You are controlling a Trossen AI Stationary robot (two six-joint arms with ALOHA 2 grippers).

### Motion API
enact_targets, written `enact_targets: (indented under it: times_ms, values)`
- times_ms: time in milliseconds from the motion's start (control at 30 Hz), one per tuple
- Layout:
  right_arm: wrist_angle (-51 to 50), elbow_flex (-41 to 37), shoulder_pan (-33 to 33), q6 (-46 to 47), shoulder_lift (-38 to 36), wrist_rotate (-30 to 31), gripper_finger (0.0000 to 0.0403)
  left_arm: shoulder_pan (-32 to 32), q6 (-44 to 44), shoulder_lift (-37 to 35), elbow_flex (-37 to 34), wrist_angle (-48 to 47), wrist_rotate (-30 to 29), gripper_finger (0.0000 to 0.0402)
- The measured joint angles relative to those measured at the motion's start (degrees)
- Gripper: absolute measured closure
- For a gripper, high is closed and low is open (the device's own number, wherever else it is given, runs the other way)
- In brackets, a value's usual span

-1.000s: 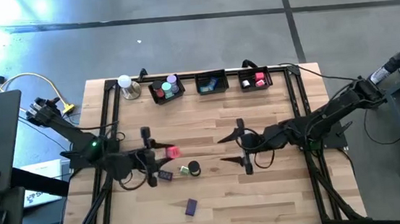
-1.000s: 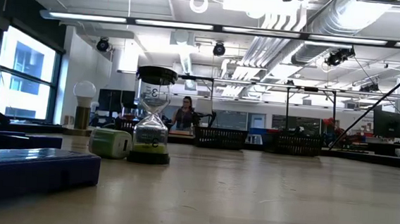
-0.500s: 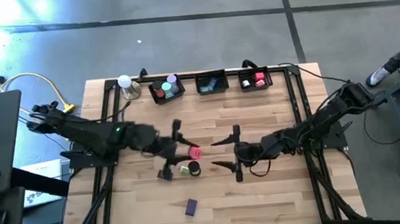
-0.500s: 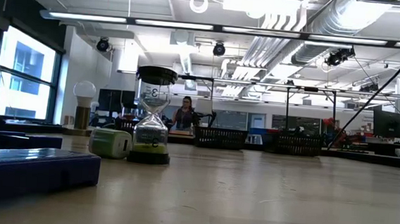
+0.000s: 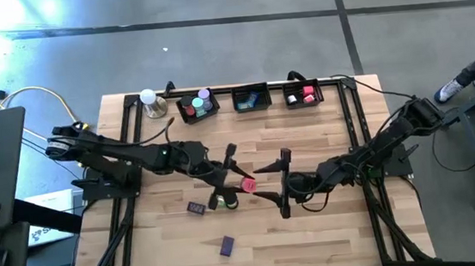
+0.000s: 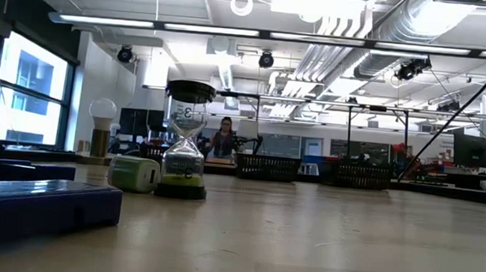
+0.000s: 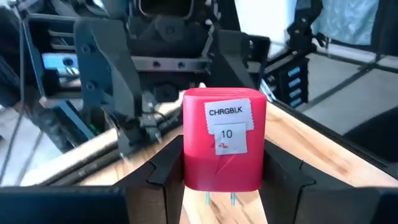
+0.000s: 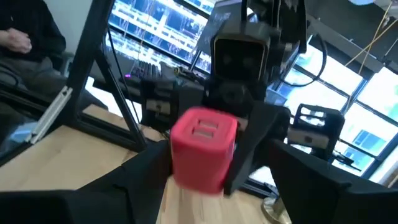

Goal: Pick & Place Office items
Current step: Put the pink charger adapter into the right black bin

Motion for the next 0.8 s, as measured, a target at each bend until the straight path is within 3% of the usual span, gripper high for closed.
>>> enact_targets:
  times_ms: [433,800]
  values:
    - [0.42,-0.02,-2.44,-1.51,0.02,-3.47,0.0144,1.52,0.93,4.23,0.00,10.43,-2.64,0.0258]
    - [0.35,-0.02,-3.16,-3.54,0.02,-3.60,0.0161,2.62,0.91,5.51,0.00,12.28,-2.59,0.0258]
